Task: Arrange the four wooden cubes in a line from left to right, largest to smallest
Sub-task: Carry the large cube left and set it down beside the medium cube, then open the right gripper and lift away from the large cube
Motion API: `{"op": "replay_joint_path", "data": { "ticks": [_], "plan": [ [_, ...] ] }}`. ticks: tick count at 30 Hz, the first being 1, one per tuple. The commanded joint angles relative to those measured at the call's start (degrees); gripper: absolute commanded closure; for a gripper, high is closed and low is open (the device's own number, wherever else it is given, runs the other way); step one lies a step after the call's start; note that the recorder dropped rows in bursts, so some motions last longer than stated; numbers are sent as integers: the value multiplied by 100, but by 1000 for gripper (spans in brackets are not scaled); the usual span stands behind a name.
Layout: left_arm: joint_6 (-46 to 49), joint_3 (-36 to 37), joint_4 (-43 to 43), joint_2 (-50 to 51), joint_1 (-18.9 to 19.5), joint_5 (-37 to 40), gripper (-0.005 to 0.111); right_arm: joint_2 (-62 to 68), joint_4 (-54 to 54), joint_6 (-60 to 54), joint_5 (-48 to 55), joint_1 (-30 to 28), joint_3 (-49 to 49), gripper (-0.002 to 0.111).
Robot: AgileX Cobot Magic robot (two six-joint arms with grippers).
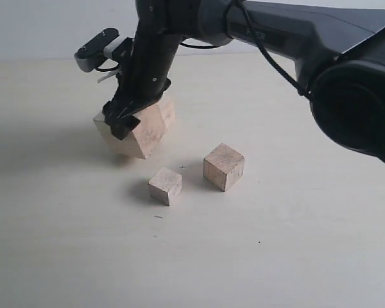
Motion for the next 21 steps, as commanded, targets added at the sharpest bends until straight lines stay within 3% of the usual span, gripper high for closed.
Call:
{"op": "replay_joint_path", "data": {
  "ticks": [1,3,21],
  "plan": [
    [0,12,-23,-25,-28,-74,107,-72,2044,-2873,791,-440,-58,108],
    [0,12,-23,-25,-28,-74,107,-72,2607,-3964,799,-518,-58,108],
    [0,12,-23,-25,-28,-74,107,387,2711,-4628,-208,-506,-58,106]
  ]
}}
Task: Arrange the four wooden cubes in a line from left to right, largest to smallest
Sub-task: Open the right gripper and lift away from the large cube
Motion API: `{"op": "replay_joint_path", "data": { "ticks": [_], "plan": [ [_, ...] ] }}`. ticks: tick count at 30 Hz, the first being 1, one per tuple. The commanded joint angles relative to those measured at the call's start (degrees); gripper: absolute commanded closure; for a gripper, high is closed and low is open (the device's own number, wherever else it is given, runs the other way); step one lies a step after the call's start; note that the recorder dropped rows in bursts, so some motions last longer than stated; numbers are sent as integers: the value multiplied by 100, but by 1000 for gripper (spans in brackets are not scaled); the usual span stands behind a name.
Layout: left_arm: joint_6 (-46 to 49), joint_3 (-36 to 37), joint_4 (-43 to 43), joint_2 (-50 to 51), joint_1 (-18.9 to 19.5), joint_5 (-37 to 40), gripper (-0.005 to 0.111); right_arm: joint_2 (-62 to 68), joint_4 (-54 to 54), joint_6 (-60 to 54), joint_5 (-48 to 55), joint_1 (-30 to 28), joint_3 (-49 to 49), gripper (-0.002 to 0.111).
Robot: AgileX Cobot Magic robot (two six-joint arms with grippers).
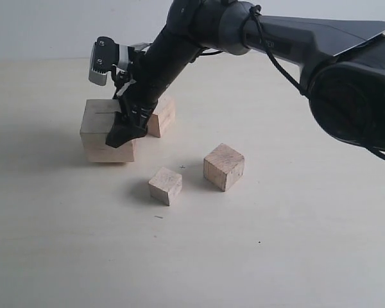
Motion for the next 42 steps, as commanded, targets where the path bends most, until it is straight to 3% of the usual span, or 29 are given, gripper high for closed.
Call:
{"op": "replay_joint_path", "data": {
  "ticks": [1,7,15,25,42],
  "plan": [
    [0,12,-23,-25,-28,-74,107,-49,132,-95,-201,-21,-58,104],
    [0,12,-23,-25,-28,-74,107,-49,110,-106,-335,-21,-58,89],
    [0,12,-23,-25,-28,-74,107,-38,96,-94,-297,-21,-58,39],
    [0,12,-23,-25,-28,-74,107,240,181,-83,-334,-21,-58,35],
    [0,12,-23,-25,-28,-74,107,-59,429,75,-410,-21,-58,10]
  ]
}}
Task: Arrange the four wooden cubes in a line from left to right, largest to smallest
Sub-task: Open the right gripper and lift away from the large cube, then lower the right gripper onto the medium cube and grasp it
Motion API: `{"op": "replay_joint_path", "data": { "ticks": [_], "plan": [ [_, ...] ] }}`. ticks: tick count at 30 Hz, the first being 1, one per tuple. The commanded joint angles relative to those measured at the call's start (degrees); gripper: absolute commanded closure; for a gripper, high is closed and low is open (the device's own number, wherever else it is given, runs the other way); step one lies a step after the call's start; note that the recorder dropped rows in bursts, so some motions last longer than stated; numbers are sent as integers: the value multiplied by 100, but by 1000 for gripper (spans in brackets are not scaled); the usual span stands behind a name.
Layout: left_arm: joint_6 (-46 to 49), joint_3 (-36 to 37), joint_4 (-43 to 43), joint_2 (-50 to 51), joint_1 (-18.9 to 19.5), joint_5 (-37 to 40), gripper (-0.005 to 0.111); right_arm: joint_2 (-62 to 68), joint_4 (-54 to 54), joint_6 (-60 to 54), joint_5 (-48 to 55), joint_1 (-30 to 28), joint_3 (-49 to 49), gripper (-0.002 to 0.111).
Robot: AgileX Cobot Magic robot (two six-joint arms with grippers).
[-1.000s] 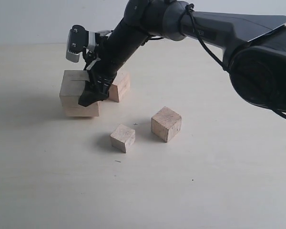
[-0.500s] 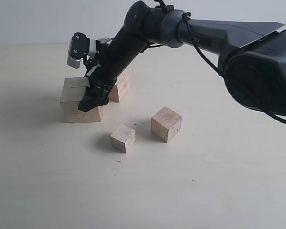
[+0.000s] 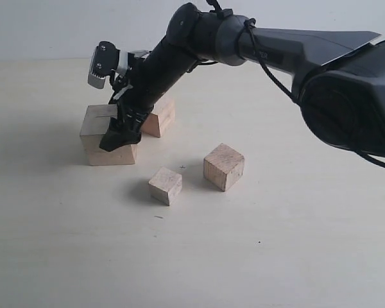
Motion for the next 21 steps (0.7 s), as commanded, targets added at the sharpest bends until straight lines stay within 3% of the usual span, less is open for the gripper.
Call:
{"op": "replay_joint_path", "data": {
  "ticks": [1,12,21],
  "plan": [
    [0,12,-23,-25,-28,-74,107,-386,35,159,43,-21,-45,10],
    [0,12,-23,-25,-28,-74,107,-1541,-954,1212,285,-349,-45,10],
    [0,12,-23,-25,-28,-74,107,-1323,-986,1463,28,-989,-45,10]
  ]
}}
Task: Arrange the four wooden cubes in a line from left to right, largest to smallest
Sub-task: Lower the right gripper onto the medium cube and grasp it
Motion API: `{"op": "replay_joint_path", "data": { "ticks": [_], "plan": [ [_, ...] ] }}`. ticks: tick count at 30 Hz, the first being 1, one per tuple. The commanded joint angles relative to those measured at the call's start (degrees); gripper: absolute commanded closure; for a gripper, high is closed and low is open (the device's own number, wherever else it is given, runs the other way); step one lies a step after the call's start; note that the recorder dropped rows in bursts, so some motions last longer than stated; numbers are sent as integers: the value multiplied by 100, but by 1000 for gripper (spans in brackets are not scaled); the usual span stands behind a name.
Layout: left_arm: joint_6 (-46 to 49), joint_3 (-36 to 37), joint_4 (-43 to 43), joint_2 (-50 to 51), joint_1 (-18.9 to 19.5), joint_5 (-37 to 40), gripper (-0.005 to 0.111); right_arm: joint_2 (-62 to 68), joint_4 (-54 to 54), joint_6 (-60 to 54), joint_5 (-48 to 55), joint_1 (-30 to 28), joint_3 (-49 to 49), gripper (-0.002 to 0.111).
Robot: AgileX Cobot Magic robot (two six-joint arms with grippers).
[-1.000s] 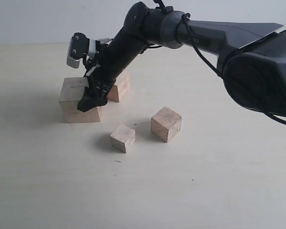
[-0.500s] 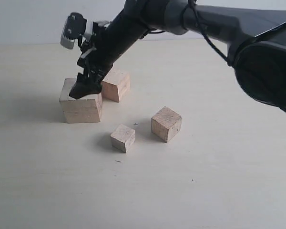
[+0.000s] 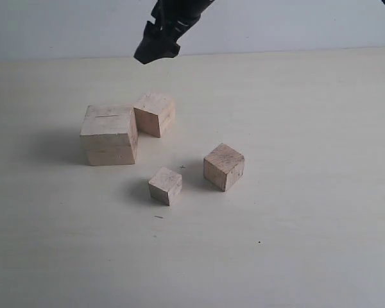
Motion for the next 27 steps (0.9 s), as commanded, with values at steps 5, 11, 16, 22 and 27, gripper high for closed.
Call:
{"op": "replay_joint_path", "data": {
  "ticks": [5,11,16,22,27],
  "plan": [
    [0,12,-23,-25,-28,-74,107,650,122,256,-237,-199,-36,11],
    [0,12,-23,-25,-28,-74,107,1067,306,411,-348,-199,-36,11],
    [0,12,-23,-25,-28,-74,107,1187,316,505,-363,-100,-36,11],
    [0,12,-23,-25,-28,-74,107,1322,143,685,-457,23,-36,11],
    [0,12,-23,-25,-28,-74,107,1486,87,800,-457,23,-36,11]
  ]
}}
